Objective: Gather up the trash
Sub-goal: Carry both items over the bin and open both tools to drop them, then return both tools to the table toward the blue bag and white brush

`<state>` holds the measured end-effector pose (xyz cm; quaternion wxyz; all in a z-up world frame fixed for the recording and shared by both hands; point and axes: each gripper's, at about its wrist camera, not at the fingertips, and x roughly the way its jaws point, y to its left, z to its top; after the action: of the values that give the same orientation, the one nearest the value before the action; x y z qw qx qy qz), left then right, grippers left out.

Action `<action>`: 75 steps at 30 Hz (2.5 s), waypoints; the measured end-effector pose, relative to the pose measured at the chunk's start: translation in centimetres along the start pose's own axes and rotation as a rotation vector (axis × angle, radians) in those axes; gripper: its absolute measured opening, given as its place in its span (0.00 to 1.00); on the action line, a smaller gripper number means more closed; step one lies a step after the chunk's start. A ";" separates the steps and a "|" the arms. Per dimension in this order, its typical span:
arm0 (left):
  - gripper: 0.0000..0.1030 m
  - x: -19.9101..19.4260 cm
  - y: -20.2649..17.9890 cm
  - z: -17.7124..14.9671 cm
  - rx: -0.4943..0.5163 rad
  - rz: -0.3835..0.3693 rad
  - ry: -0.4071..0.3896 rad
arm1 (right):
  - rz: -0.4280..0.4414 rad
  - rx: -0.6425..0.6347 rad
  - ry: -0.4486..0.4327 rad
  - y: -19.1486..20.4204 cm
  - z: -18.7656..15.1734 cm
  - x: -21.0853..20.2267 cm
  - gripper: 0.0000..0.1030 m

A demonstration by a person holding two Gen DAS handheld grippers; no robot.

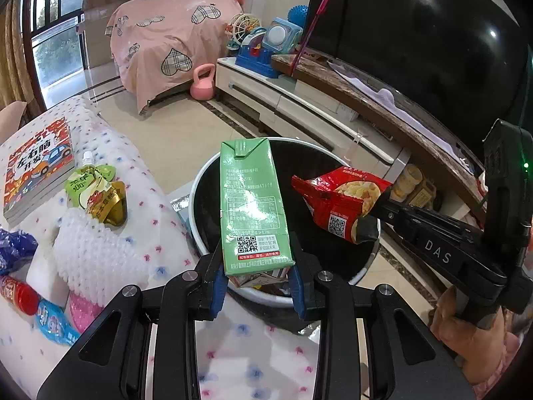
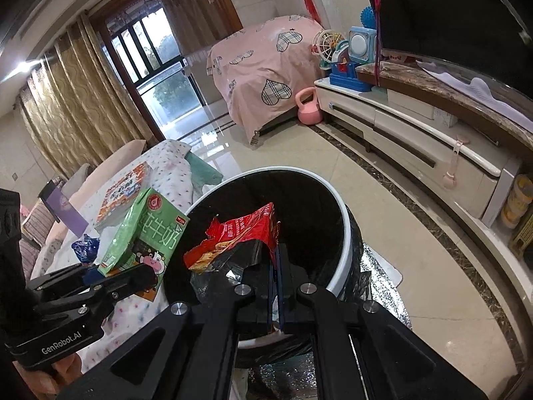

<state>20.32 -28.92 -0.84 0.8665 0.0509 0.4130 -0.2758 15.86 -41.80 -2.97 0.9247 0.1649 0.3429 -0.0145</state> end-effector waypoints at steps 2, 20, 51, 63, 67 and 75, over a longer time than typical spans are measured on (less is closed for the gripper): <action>0.29 0.3 -0.1 0.1 0.003 0.003 0.007 | -0.004 -0.003 0.005 -0.1 0.2 0.2 0.02; 0.60 -0.3 -0.2 0.1 0.000 0.027 0.002 | -0.016 0.001 0.034 -1.2 0.9 0.8 0.42; 0.71 -10.5 13.4 -12.4 -0.338 0.112 -0.061 | 0.189 -0.005 0.037 10.1 -7.1 -1.1 0.85; 0.71 -11.3 19.0 -15.2 -0.447 0.180 -0.043 | 0.220 -0.081 0.078 14.5 -8.4 0.5 0.85; 0.71 -11.5 20.4 -14.9 -0.448 0.198 -0.041 | 0.229 -0.094 0.078 15.2 -8.0 0.9 0.85; 0.72 -10.9 23.7 -12.5 -0.399 0.264 -0.040 | 0.239 -0.127 0.071 16.7 -6.5 2.2 0.85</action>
<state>18.52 -0.29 -4.21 0.8960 -0.0733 0.4317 -0.0740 15.76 -23.81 -4.02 0.9158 0.1459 0.3533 0.1232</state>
